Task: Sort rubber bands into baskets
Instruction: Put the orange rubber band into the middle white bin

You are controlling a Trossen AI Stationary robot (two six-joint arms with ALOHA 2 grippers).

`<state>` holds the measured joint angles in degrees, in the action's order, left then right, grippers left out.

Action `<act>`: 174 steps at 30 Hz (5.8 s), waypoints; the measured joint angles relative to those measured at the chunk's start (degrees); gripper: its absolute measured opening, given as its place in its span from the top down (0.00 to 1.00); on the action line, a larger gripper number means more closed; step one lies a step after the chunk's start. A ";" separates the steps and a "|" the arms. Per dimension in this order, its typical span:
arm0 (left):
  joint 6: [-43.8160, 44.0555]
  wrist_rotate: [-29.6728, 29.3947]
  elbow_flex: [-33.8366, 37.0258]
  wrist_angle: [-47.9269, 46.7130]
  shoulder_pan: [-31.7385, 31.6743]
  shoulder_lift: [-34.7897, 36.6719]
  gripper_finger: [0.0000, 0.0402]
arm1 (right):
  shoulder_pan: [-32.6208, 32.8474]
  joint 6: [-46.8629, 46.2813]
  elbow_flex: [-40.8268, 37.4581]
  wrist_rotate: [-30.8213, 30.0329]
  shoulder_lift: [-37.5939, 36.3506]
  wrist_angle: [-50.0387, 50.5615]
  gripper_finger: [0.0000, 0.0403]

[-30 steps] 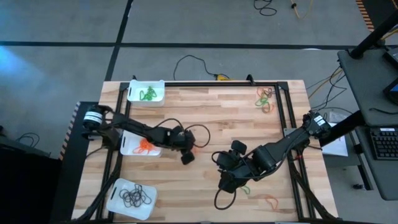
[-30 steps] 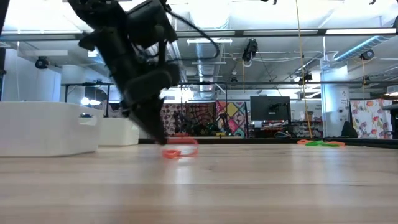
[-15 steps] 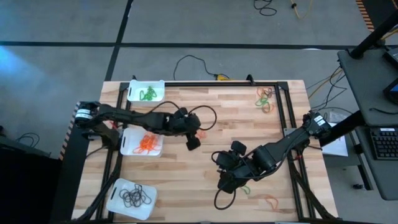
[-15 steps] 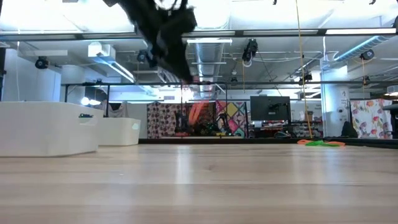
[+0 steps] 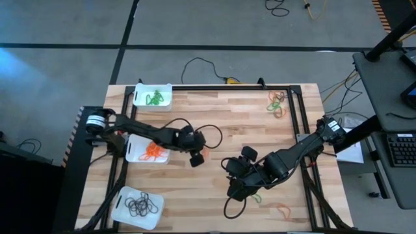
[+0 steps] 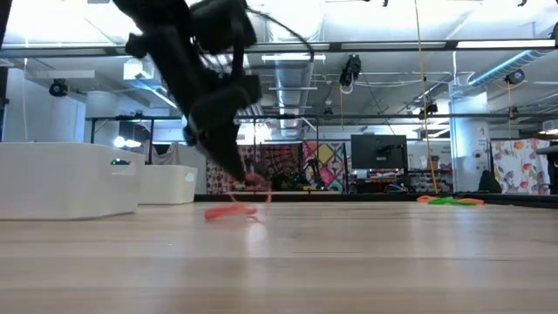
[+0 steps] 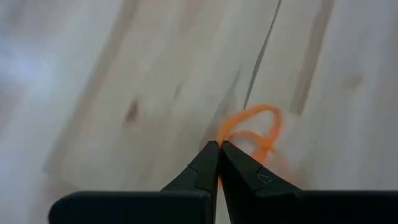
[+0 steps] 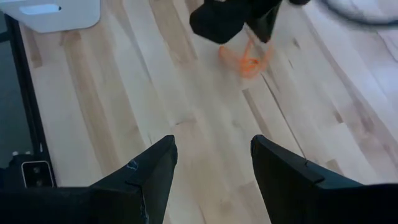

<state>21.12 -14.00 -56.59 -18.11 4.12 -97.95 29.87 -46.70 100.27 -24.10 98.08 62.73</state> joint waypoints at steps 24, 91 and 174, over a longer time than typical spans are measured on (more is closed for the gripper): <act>0.77 11.45 -3.44 9.52 -9.84 -6.13 1.00 | -0.26 5.35 -8.35 -2.46 0.70 -17.85 0.50; 28.04 9.61 15.47 -54.74 0.15 18.79 0.83 | -5.44 9.21 -8.28 0.36 0.70 -13.78 0.50; -1.95 8.11 -0.92 -34.59 0.34 23.93 1.00 | -5.87 9.74 -8.20 -5.26 -6.84 -12.01 0.50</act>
<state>19.18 -5.89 -57.52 -52.70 4.46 -74.02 23.99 -36.96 92.07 -29.36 91.24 50.72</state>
